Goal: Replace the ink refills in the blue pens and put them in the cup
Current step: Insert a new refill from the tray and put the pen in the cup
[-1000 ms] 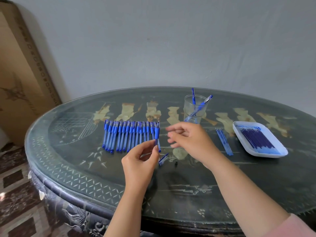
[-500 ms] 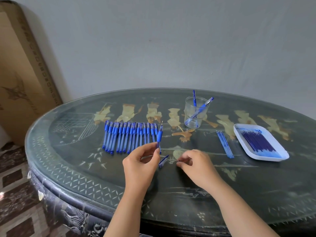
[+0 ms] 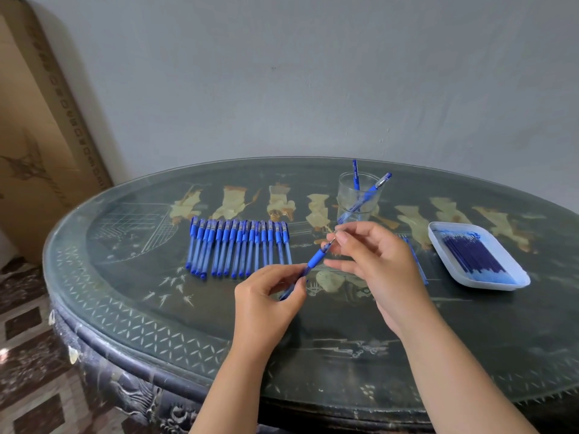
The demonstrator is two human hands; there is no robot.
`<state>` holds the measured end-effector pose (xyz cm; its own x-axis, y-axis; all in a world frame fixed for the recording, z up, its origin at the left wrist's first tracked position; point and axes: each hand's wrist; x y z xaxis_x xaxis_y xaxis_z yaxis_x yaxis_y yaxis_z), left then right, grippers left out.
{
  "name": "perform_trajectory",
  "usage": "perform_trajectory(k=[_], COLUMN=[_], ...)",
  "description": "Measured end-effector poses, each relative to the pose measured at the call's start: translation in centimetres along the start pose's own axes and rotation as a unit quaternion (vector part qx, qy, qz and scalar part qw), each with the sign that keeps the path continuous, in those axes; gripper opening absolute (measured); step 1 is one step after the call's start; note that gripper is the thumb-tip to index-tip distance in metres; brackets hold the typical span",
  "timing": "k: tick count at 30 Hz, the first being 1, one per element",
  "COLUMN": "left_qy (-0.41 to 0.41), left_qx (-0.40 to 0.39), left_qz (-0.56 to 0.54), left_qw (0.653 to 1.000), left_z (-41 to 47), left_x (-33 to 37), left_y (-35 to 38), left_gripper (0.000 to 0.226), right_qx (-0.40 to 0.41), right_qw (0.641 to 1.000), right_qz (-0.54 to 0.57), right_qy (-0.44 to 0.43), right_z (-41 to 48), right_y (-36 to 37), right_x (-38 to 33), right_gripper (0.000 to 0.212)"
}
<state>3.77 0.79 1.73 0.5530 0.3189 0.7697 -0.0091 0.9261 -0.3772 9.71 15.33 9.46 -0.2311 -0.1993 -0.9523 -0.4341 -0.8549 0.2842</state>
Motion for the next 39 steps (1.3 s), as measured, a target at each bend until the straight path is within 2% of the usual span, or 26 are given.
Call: perform_trajectory(k=[16,23,25,29,31,34,37,39], left_qy=[0.035,0.038,0.037,0.037,0.035,0.031,0.028,0.024], left_qx=[-0.004,-0.005,-0.009,-0.006,-0.005,-0.006,-0.007,-0.004], left_qz=[0.016,0.025,0.024,0.017,0.014,0.014,0.012,0.005], left_qw=[0.999,0.999,0.999,0.999,0.999,0.999,1.0,1.0], left_z=[0.0,0.0,0.0,0.0,0.0,0.0,0.0,0.0], left_x=[0.0,0.0,0.0,0.0,-0.1,-0.2,-0.1,-0.1], left_y=[0.1,0.1,0.1,0.1,0.2,0.2,0.2,0.2], left_gripper=[0.027,0.026,0.027,0.027,0.027,0.026,0.026,0.026], right_qx=[-0.04,-0.026,-0.015,-0.002,-0.021,-0.043,-0.02,-0.008], right_qw=[0.992,0.988,0.987,0.991,0.994,0.995,0.994,0.992], right_qz=[-0.123,-0.152,-0.161,-0.134,-0.106,-0.085,-0.106,-0.119], right_qy=[0.008,-0.007,-0.018,-0.02,-0.013,-0.014,-0.034,-0.043], right_z=[0.2,0.4,0.4,0.4,0.4,0.4,0.5,0.5], right_y=[-1.0,-0.7,-0.6,-0.7,-0.9,-1.0,-0.9,-0.8], right_x=[0.3,1.0,1.2,1.3,1.2,1.4,1.7,1.9], right_gripper=[0.01,0.003,0.008,0.021,0.023,0.022,0.008,0.014])
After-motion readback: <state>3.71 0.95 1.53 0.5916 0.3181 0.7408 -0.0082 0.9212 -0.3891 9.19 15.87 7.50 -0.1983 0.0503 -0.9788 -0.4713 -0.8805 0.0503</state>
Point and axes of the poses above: each hand's wrist, its own z-axis towards the middle knuckle, its own y-axis out of the palm, x = y × z, and after that the axes turned 11 degrees about z, right-handed
